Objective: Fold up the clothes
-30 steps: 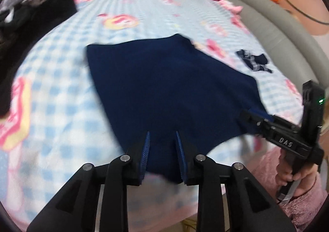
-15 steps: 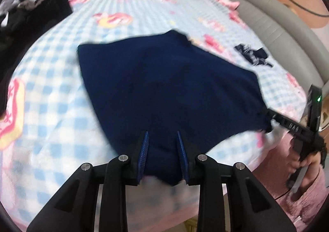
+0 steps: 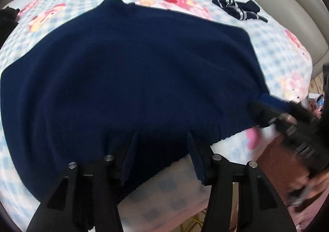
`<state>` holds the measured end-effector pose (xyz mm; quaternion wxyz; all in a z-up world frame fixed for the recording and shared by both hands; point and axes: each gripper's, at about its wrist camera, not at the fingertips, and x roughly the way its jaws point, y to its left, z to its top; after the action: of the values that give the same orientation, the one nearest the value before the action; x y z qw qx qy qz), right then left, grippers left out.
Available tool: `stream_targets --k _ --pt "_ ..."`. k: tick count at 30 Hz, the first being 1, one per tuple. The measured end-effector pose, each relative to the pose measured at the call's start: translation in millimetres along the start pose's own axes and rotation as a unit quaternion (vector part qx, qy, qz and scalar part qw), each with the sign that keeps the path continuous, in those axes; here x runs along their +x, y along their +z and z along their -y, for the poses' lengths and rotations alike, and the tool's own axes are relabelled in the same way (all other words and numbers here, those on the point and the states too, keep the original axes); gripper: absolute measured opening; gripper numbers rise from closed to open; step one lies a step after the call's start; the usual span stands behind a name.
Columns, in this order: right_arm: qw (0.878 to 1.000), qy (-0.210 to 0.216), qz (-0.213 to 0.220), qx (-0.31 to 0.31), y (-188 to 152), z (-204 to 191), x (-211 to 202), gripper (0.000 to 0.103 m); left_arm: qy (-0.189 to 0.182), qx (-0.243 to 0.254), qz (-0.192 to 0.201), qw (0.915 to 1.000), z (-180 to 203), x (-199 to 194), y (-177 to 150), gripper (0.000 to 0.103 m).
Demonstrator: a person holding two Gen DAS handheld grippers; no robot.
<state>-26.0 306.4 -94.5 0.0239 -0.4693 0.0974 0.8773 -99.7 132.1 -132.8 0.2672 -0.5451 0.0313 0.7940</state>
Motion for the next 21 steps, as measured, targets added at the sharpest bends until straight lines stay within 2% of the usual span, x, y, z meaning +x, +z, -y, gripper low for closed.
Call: stream_targets --k 2,3,4,7,9,13,15,18,21 --pt "0.999 0.023 -0.016 0.035 13.7 13.5 -4.5 0.055 -0.006 -0.009 0.017 0.9998 -2.3 -7.5 -1.1 0.051" --pt "0.998 0.033 -0.007 0.043 23.3 19.0 -8.8 0.056 -0.008 -0.014 0.024 0.9996 -3.6 -11.5 -0.4 0.051" --pt "0.999 0.033 0.012 0.037 34.3 22.2 -14.6 0.056 -0.003 -0.018 0.035 0.9992 -4.3 -16.0 2.3 0.051" --pt "0.999 -0.002 0.041 0.01 55.4 24.2 -13.1 0.056 0.024 -0.013 0.082 0.9962 1.7 -32.6 18.9 0.049" --pt "0.999 0.001 0.038 0.008 64.3 27.1 -0.3 0.056 0.019 0.001 0.094 0.9954 9.4 -34.8 29.9 0.049" --pt "0.999 0.033 0.018 0.009 62.2 23.6 20.9 0.056 0.035 0.045 0.063 0.9964 32.8 -4.8 50.9 0.049" --pt "0.999 0.029 0.01 -0.017 61.4 14.6 33.1 0.056 0.044 0.061 0.036 0.9965 37.7 13.8 57.2 0.049" --pt "0.999 -0.008 0.006 -0.051 54.5 7.4 45.9 0.055 0.057 0.066 0.021 0.996 36.9 30.6 62.3 0.05" --pt "0.998 -0.046 0.036 -0.011 53.0 23.7 43.5 0.054 0.053 0.05 0.027 0.9969 34.1 33.3 78.7 0.05"
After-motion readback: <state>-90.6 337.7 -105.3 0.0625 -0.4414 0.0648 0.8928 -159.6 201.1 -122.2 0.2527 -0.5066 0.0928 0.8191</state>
